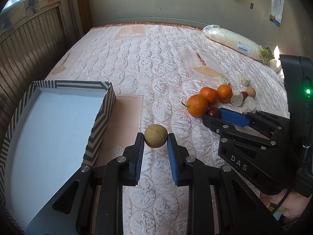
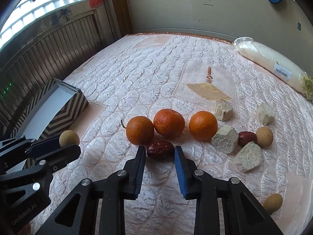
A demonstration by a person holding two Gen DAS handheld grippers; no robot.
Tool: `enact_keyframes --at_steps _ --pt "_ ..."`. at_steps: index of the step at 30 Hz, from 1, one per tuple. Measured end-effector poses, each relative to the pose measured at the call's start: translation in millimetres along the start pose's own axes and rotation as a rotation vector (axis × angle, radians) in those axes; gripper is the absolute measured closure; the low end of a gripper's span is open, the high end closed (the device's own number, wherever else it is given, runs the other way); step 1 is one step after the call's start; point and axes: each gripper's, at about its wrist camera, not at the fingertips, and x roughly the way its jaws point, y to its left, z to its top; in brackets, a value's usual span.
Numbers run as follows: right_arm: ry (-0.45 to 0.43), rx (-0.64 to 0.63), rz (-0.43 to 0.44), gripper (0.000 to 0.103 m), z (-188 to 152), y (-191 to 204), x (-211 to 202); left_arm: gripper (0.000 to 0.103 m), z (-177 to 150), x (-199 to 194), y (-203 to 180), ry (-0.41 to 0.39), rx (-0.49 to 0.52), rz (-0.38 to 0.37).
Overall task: Organize fruits
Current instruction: 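Carry the brown fruit and red date to the white tray and release both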
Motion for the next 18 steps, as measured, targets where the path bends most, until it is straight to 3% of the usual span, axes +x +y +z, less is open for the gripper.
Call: enact_keyframes --at_steps 10,18 --pt "-0.055 -0.007 0.014 0.076 -8.2 6.3 -35.6 0.079 1.7 -30.8 14.7 -0.03 -0.032 -0.011" --pt "-0.115 -0.112 0.102 0.076 6.6 57.8 -63.8 0.08 13.3 -68.5 54.8 -0.09 -0.091 0.05"
